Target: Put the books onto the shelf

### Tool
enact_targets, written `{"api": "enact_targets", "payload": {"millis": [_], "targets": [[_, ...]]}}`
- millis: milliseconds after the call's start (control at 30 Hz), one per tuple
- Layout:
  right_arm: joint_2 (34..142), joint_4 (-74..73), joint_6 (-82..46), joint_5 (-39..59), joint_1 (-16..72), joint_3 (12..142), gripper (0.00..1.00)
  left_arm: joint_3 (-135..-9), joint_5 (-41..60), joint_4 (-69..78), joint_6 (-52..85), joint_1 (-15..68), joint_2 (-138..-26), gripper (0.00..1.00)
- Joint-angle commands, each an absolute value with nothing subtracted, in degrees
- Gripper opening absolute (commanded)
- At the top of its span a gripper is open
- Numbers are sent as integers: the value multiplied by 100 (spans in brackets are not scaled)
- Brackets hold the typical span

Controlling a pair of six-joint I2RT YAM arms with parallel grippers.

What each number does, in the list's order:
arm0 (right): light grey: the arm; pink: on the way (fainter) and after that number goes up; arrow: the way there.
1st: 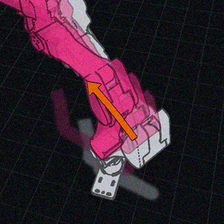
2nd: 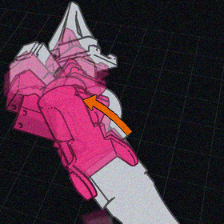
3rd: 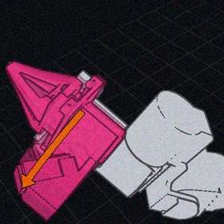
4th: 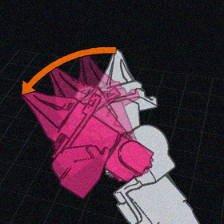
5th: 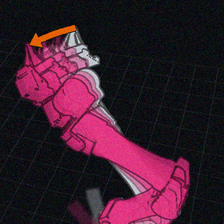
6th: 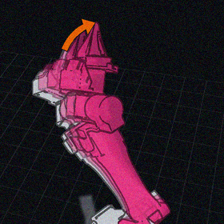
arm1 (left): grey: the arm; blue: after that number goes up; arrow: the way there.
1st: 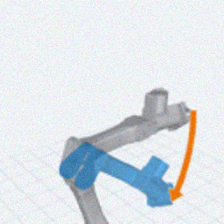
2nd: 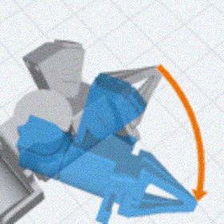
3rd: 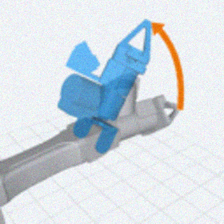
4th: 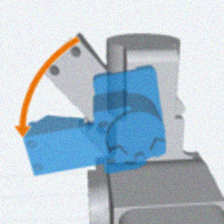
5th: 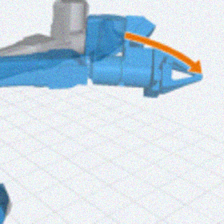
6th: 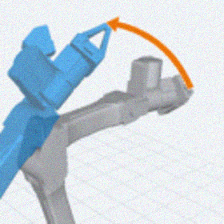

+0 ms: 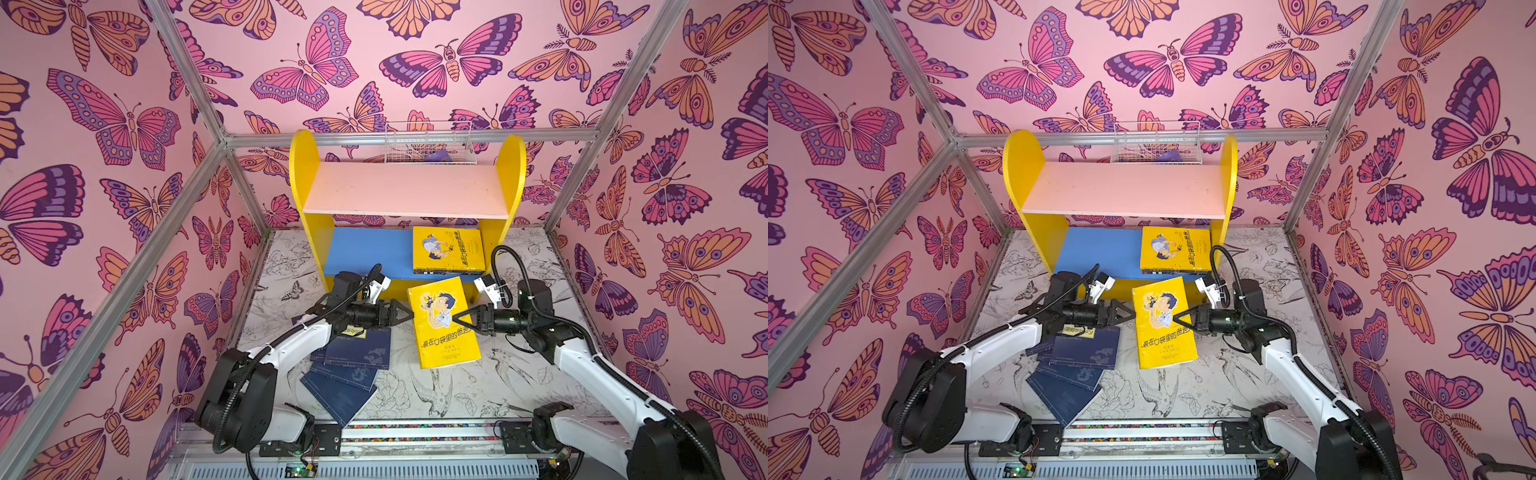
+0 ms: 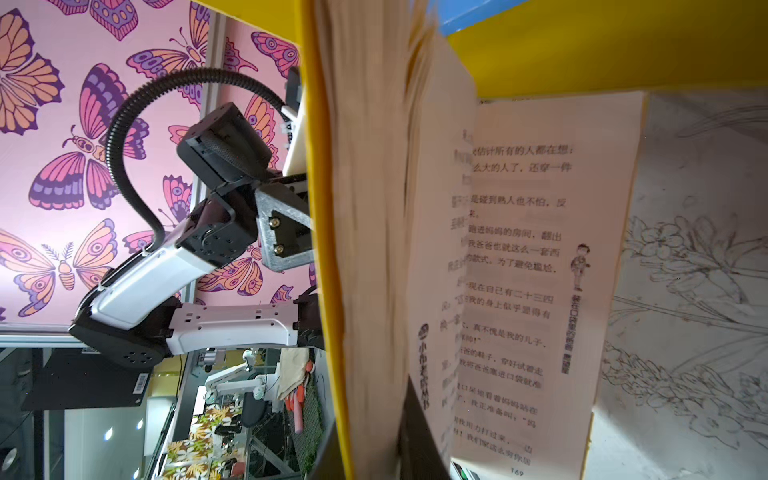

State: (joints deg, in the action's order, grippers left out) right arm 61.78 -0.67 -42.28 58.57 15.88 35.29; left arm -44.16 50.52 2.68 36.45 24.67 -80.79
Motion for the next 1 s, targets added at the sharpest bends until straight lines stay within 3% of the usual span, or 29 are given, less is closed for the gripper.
{"api": "enact_targets", "payload": {"millis": [0,100,167,367,433,467,600,633,767,833,967], "targets": [[6249,-549,-4254,6223,1822,3842,0,-4344,5377,1391,4202,2619,-8242,94],[6367,-500,-4152,6257,2124,3923,0,-4568,5482,1490,4160,2832,-8358,87],[6414,-370,-4025,6258,2283,3967,0,-4689,5527,1484,4122,2913,-8393,77],[6337,294,-3582,5979,2330,4056,0,-4740,5678,1523,4153,2918,-8368,20],[6345,464,-3507,5848,2311,4088,0,-4714,5639,1535,4193,2918,-8298,9],[6346,500,-3506,5789,2295,4087,0,-4698,5618,1535,4205,2918,-8263,7],[6160,832,-3518,5141,2125,4048,62,-4590,5408,1671,4346,2829,-7868,1],[6055,896,-3511,4972,2050,3992,68,-4519,5372,1847,4440,2769,-7706,0],[5532,735,-3623,4939,1924,3647,75,-4036,5229,3357,5314,2409,-6941,0],[5282,206,-3951,5403,1951,3377,75,-3870,5041,4060,5748,2195,-6671,0],[4903,-331,-4245,5793,2519,3144,74,-3669,4062,4647,6047,2005,-6264,0]]}}
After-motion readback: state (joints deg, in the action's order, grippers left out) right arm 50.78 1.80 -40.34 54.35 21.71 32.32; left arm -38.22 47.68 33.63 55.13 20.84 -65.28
